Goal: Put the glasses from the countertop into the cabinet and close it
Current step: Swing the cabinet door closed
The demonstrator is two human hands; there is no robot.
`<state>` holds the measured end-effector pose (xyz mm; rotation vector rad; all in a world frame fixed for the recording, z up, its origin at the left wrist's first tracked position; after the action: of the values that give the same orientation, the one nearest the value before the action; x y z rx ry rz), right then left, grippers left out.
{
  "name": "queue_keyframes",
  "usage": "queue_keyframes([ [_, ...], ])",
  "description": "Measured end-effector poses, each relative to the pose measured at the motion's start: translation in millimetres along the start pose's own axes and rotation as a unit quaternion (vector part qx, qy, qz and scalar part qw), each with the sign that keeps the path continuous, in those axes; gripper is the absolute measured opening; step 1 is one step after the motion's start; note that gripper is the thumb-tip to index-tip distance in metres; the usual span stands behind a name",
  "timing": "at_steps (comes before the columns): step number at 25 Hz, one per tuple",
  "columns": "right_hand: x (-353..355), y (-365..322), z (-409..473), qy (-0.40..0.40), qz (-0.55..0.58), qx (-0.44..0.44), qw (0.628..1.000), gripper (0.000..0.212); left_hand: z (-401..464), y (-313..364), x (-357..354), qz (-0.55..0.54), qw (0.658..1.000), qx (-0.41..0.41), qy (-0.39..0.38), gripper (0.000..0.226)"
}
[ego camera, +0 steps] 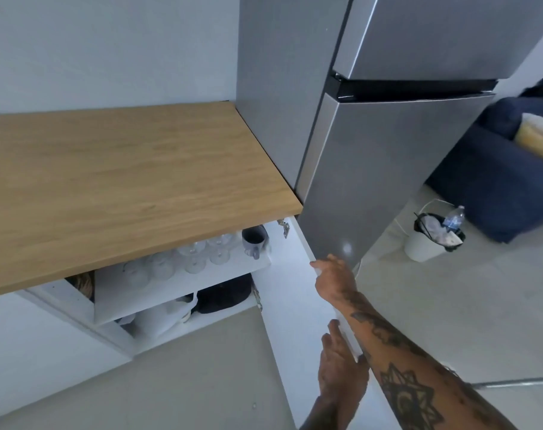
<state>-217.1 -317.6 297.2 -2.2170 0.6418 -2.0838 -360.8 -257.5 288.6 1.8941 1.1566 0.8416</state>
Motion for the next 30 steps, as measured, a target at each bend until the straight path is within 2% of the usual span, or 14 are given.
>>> queue_keyframes([
  [1,1,-2,-1,-0.003,0.003,-0.001,1.000,0.050,0,-5,4,0.055,0.998,0.001,0.018,0.081],
  [3,0,-5,-5,-0.010,0.003,-0.001,1.000,0.051,-2,-14,12,0.142,0.989,0.004,0.045,0.077],
  [10,-18,-41,-22,0.007,0.009,0.012,1.000,0.046,-10,-49,65,0.174,0.980,-0.023,0.090,0.077],
  [12,-29,-60,-41,0.001,0.024,0.026,0.999,0.047,-22,-71,91,0.216,0.968,-0.056,0.112,0.079],
  [15,-54,-89,-74,-0.023,0.048,0.032,0.998,0.057,-38,-113,133,0.277,0.941,-0.084,0.177,0.066],
  [18,-72,-114,-90,-0.029,0.103,-0.005,0.994,0.067,-41,-124,174,0.261,0.945,-0.062,0.188,0.065],
  [20,-82,-122,-89,-0.015,0.129,-0.026,0.991,0.068,-52,-132,197,0.207,0.961,-0.043,0.178,0.068],
  [24,-101,-128,-86,0.016,0.137,-0.040,0.990,0.066,-142,-211,224,0.089,0.977,0.019,0.191,0.056],
  [26,-103,-129,-85,0.016,0.127,-0.038,0.991,0.067,-185,-240,228,0.063,0.969,0.027,0.237,0.037],
  [28,-103,-129,-86,0.011,0.132,-0.036,0.991,0.066,-207,-253,232,0.066,0.946,0.017,0.317,0.040],
  [30,-101,-127,-88,0.003,0.139,-0.040,0.989,0.066,-218,-238,240,0.081,0.910,-0.021,0.405,0.043],
])
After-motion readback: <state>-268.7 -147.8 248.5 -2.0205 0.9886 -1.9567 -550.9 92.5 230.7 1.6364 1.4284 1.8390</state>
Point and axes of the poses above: each hand's wrist, its own z-axis towards the middle knuckle, its own x-axis out of the back of the hand, y = z × x, the point moved 5 cm from there along z, towards the middle knuckle, and after that the axes turned 6 degrees about y, right-handed, at the moved point
